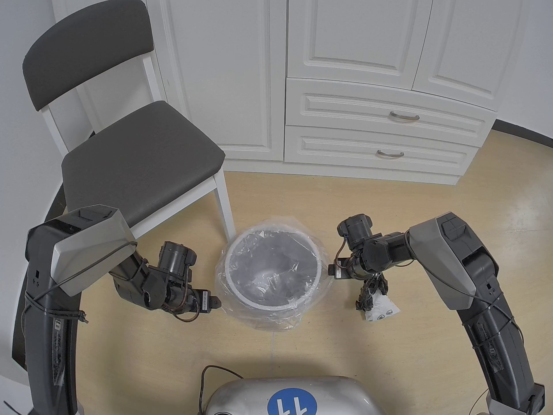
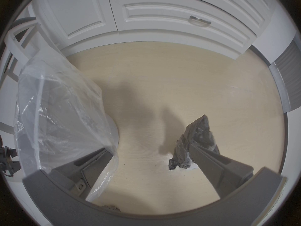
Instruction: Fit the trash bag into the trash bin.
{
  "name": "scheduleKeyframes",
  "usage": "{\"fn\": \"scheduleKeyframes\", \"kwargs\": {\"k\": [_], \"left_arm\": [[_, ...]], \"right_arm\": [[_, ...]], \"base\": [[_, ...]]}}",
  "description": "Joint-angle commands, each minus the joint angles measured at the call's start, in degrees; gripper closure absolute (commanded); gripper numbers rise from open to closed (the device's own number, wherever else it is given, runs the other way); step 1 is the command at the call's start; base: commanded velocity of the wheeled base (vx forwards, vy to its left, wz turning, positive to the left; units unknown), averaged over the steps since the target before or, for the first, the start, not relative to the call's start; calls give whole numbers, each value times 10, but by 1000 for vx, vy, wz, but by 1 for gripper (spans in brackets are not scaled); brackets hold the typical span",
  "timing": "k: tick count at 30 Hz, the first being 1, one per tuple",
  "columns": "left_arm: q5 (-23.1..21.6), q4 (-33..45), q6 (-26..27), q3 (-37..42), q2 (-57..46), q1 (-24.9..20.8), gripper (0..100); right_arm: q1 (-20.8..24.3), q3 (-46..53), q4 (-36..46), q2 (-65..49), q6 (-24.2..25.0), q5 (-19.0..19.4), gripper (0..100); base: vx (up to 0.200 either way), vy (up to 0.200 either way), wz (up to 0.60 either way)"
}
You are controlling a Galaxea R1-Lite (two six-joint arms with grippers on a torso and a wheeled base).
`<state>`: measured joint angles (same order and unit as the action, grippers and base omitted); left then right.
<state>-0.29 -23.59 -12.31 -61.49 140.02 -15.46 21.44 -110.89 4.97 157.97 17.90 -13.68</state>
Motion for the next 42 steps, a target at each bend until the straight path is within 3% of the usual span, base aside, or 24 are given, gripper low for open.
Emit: {"fn": "scheduleKeyframes", "kwargs": {"k": [1,13,22,33,39,42], "left_arm": [[0,-1,0,0,4,0,0],[1,-18,1,5,3,0,0],[1,-19,3,3,-2,10,0],[1,-20,2,0,-2,15,0],[-1,-36,-2,-4,-3,23,0],[-1,-39,-3,-9,-2,24,0]], "right_arm": [[-4,-7,-4,19,3,15,0],[-4,-37,-3,52,-7,52,0],[-25,-37,-21,82,-70,52,0],[-21,-34,-12,11,-28,52,0],[-18,125,-26,-111,-26,62,0],[-18,228,-77,-164,-24,66,0]], "base": [[0,0,0],[0,0,0],[0,0,0],[0,0,0],[0,0,0],[0,0,0]]}}
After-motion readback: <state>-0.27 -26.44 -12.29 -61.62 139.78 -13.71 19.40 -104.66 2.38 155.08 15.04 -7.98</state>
